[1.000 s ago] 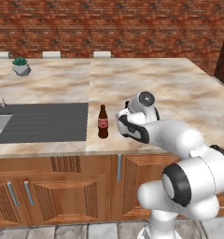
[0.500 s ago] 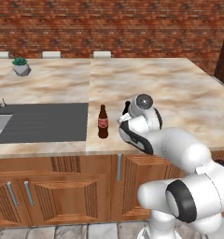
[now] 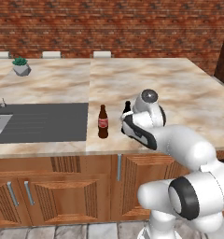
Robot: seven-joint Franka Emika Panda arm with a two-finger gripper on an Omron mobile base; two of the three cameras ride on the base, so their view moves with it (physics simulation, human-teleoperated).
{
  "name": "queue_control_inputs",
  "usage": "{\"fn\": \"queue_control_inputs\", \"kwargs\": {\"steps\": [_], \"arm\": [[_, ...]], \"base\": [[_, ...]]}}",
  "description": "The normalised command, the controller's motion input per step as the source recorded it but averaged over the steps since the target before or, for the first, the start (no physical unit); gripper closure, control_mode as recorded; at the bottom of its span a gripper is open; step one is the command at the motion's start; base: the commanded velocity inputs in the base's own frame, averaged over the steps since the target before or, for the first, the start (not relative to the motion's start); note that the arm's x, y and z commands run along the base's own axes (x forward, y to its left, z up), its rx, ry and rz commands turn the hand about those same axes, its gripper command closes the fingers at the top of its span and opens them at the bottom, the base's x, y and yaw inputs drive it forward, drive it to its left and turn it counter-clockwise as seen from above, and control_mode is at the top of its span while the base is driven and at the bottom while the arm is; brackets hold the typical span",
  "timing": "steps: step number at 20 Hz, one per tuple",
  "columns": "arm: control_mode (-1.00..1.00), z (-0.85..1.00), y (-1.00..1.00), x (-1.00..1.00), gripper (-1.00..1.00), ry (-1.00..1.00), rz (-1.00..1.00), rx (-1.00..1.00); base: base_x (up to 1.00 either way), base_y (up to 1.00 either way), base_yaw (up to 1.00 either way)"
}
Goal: Place the large bottle from the dining counter next to the other large bottle outside the sink, and place the small bottle from the dining counter next to the other small bottle inside the sink.
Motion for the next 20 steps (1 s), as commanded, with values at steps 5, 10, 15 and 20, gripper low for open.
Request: {"fn": "queue_control_inputs", "kwargs": {"steps": [5, 10, 15, 20], "arm": [[-1.0, -0.34, 0.0, -0.34, -1.0, 0.07, -0.2, 0.06], [-1.0, -0.32, -0.06, -0.34, -1.0, 0.02, -0.16, 0.0], [-1.0, -0.17, -0.23, -0.24, -1.0, 0.0, -0.16, 0.01], [-1.0, -0.14, -0.37, -0.08, -1.0, 0.0, -0.09, 0.04]], "base": [[0.0, 0.0, 0.0], [0.0, 0.0, 0.0], [0.0, 0.0, 0.0], [0.0, 0.0, 0.0]]}}
